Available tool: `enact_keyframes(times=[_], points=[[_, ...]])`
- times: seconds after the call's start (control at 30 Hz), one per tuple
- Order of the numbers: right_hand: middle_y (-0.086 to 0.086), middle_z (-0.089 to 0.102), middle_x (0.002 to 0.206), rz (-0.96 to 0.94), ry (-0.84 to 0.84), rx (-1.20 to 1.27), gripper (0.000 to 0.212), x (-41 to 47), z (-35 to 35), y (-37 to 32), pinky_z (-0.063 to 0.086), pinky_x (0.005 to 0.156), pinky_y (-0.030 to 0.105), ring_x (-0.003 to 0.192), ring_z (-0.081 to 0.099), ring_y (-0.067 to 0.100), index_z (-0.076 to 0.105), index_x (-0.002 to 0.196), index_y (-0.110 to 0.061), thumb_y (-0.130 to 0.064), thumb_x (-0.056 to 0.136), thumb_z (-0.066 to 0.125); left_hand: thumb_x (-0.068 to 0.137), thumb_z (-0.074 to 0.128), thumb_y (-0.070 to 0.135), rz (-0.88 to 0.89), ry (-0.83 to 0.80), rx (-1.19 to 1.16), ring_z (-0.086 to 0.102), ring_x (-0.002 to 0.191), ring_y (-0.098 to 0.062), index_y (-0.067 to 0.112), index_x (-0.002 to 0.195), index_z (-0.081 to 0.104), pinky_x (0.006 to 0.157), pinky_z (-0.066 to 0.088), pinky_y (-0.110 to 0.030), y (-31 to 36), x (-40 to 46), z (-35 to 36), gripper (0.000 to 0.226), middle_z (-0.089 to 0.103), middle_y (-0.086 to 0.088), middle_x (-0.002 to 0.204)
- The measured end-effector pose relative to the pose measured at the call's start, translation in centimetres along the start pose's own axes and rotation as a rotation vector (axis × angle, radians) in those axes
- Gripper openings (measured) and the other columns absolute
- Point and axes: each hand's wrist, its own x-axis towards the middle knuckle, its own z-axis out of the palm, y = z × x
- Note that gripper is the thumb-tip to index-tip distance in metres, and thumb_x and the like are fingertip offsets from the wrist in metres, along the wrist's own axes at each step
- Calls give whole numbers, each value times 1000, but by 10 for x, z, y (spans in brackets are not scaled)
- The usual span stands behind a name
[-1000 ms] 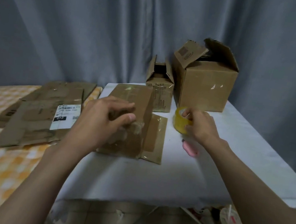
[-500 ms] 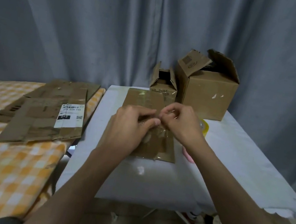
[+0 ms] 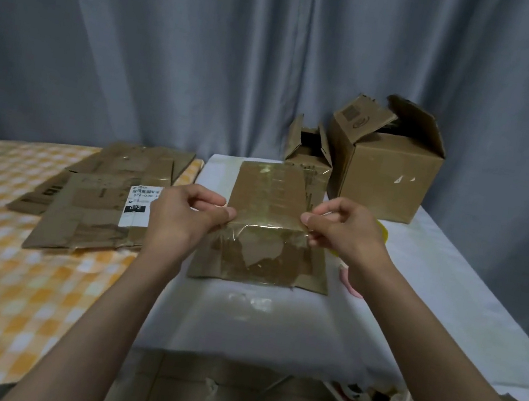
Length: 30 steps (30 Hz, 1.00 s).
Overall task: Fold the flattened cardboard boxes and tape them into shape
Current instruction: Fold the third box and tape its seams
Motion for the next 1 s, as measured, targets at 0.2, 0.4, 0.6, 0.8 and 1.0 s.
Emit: enact_keyframes(times=[0.2,0.4,0.6,0.8,1.0], points=[[2,65,59,13,-80,57,14,-4,-8,1,58,59,21,59,61,15,68,88,1,-6,83,78,69,89,15,32,-34,31,68,70,-20,13,82,70,82,59,-48,-6,-11,-1,22,64,3,62],[6,66,59,-47,-96,-50,26,-11,-6,4,53,53,24,52,62,13,67,91,-4,-18,78,85,72,87,12,53,-30,7,70,61,-25,9,87,69,72,62,-45,-4,-16,1,24,70,-6,66],[13,72,65,-48,-159,-11,31,-14,-11,7,57,67,36,62,65,22,65,101,-2,-5,76,84,71,86,8,57,-40,-44,73,65,-27,10,94,69,72,62,-42,-10,-15,4,29,72,-9,66],[2,68,64,-355,-135,-341,21,-13,-6,21,50,64,14,57,61,2,71,99,-14,-8,81,80,72,86,14,464,-43,258,60,64,-3,19,85,73,65,50,-14,-27,-13,5,20,65,5,66],[-12,69,86,-739,-43,-595,9,-9,-4,38,48,73,17,79,61,-1,67,89,-13,-16,88,75,90,70,12,844,-88,553,58,99,-15,7,88,61,85,48,-29,-36,1,6,10,60,-1,114]])
